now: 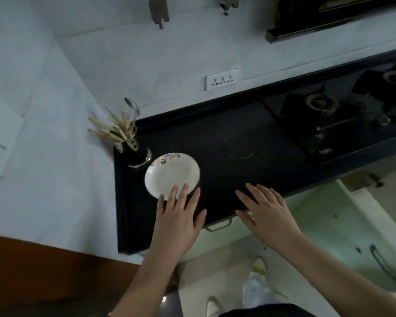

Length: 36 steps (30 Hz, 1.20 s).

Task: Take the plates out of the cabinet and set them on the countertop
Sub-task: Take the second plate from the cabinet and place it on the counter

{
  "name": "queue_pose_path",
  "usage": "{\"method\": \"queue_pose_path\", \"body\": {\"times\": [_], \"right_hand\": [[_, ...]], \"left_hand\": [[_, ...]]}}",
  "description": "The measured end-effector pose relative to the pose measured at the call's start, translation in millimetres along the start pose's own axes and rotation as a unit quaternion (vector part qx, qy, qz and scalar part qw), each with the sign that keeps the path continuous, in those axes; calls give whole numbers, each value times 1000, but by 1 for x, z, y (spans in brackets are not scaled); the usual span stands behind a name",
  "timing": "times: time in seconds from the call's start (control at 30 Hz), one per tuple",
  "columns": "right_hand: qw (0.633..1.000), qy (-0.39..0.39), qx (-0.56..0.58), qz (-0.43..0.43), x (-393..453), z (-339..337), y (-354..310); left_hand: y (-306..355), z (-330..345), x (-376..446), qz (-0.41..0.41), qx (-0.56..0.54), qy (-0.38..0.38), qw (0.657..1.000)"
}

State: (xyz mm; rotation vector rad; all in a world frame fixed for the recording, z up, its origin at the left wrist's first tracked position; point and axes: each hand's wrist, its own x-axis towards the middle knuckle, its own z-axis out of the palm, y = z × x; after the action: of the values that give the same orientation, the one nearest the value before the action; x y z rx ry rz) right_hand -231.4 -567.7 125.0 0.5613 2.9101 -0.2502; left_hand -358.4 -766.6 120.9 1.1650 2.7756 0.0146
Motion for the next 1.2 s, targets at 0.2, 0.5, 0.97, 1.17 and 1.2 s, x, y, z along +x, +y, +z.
{"method": "queue_pose_path", "body": {"times": [0.2, 0.5, 0.97, 1.17, 1.2], "right_hand": [[991, 47, 18, 120, -71, -4, 44], [948, 124, 63, 285, -203, -5, 138], [875, 178, 107, 437, -365, 1, 240], [853, 167, 147, 472, -379, -2, 265], [847, 162, 151, 483, -379, -3, 271]], "left_hand": [[70, -11, 8, 110, -51, -9, 993], [207, -28, 12, 275, -8, -8, 961], [444, -50, -46, 448, -13, -44, 893], [476, -38, -19, 478, 23, -41, 877], [482, -34, -12, 482, 21, -44, 875]]}}
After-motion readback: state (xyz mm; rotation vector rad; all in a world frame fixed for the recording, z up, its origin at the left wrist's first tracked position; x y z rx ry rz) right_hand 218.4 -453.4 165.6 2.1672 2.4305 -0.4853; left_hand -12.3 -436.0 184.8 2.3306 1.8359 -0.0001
